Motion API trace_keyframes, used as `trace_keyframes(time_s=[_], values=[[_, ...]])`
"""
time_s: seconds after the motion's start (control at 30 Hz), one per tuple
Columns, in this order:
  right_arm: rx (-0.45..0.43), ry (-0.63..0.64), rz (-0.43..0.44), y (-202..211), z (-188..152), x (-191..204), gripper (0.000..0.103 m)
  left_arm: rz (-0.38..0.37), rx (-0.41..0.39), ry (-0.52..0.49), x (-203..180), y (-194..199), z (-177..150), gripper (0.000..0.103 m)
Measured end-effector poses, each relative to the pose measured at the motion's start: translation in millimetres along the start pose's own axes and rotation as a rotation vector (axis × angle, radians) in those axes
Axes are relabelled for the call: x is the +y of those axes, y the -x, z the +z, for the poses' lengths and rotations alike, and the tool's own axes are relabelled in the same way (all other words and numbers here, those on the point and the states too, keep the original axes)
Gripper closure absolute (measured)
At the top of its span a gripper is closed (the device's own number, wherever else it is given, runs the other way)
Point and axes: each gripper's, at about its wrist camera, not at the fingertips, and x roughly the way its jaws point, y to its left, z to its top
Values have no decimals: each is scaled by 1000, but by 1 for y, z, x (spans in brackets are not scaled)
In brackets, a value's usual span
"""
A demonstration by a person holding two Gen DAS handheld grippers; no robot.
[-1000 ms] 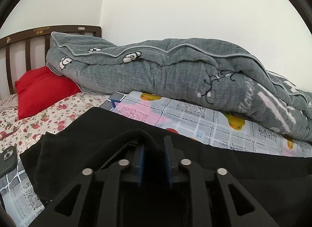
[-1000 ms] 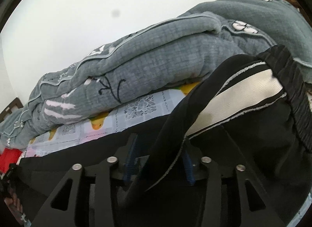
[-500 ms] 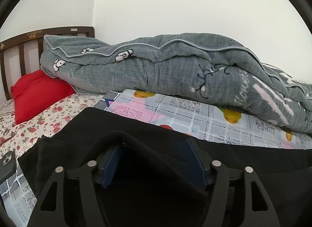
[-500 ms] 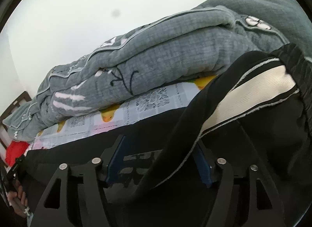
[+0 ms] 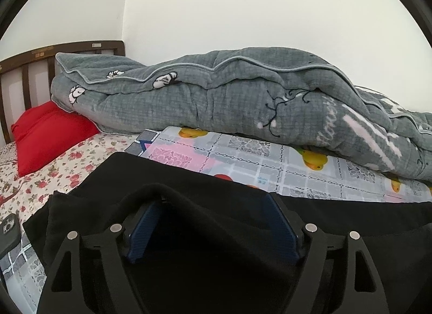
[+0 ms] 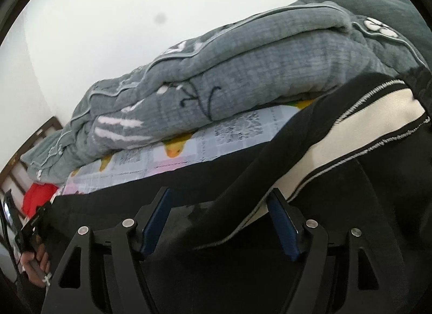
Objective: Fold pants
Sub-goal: 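Carry the held edge over the other leg, folding the pants lengthwise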
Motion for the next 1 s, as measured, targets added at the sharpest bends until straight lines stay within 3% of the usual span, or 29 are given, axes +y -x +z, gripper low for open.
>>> trace_keyframes(time_s=[0.1, 0.33, 0.53, 0.77, 0.93, 1.0], values=[[9, 49, 50, 0, -3, 11, 30, -6, -16, -14, -3, 3, 0, 23], [66, 184, 12, -11, -12, 36, 30, -38, -37, -38, -8, 9, 0, 19], [82, 162, -14, -16, -11, 32, 30, -57, -7, -7, -4, 6, 1, 19], [104, 110, -63, -22, -8, 21, 30, -113, -40, -27, -11, 16, -1, 19], [100, 97, -77, -22, -7, 19, 30, -103, -98, -24, -12, 27, 0, 18], [92, 99, -78, -22, -7, 18, 30, -101, -79, -15, -11, 23, 1, 17]])
